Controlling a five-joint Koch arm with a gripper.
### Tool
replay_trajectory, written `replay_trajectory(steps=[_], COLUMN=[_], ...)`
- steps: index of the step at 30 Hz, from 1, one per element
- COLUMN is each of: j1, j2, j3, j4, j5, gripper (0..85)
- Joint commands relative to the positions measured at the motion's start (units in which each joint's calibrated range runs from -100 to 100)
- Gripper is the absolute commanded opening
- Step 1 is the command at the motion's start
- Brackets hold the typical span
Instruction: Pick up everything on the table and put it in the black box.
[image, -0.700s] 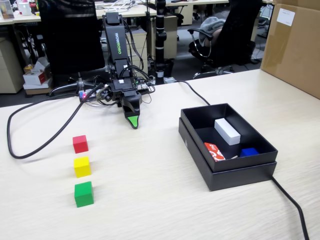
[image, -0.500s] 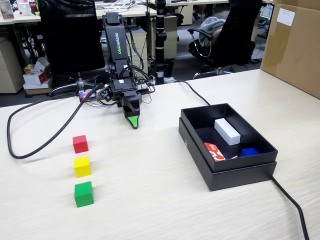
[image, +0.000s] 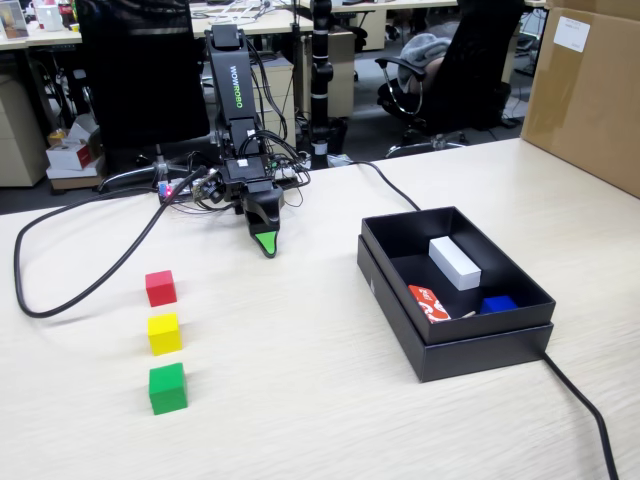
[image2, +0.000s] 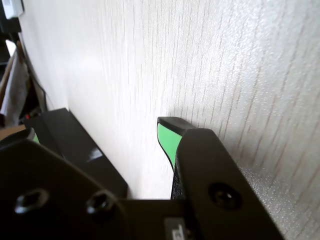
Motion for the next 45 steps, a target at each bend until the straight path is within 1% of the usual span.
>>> replay_trajectory(steps=[1,21,24,27,29,31,33,35,36,37,40,42,45], j1=[0.00,0.10,0.63,0.44,0.24,-0.20,-0.59,-1.03,-1.42,-1.81,-3.81,-5.47,-8.06], j2=[0.87,0.87,0.64,-0.05,-3.72,-11.52,-20.70,-21.74,-21.39,-21.28,-21.39,-21.16,-19.44], j3=[0.34,0.25,0.34,0.43,1.16,3.06,7.77,15.93,19.74,22.10,26.27,29.99,35.43], j4=[1.90,1.90,1.90,0.43,-4.41,-14.69,-31.36,-48.12,-54.60,-57.97,-60.91,-64.53,-69.98], j5=[-0.15,-0.20,0.44,0.44,0.44,0.34,0.34,0.39,0.34,0.34,-0.44,-1.90,-4.35], gripper=[48.1,47.7,47.7,47.5,47.3,47.2,47.1,47.1,47.1,47.1,46.8,43.9,43.1])
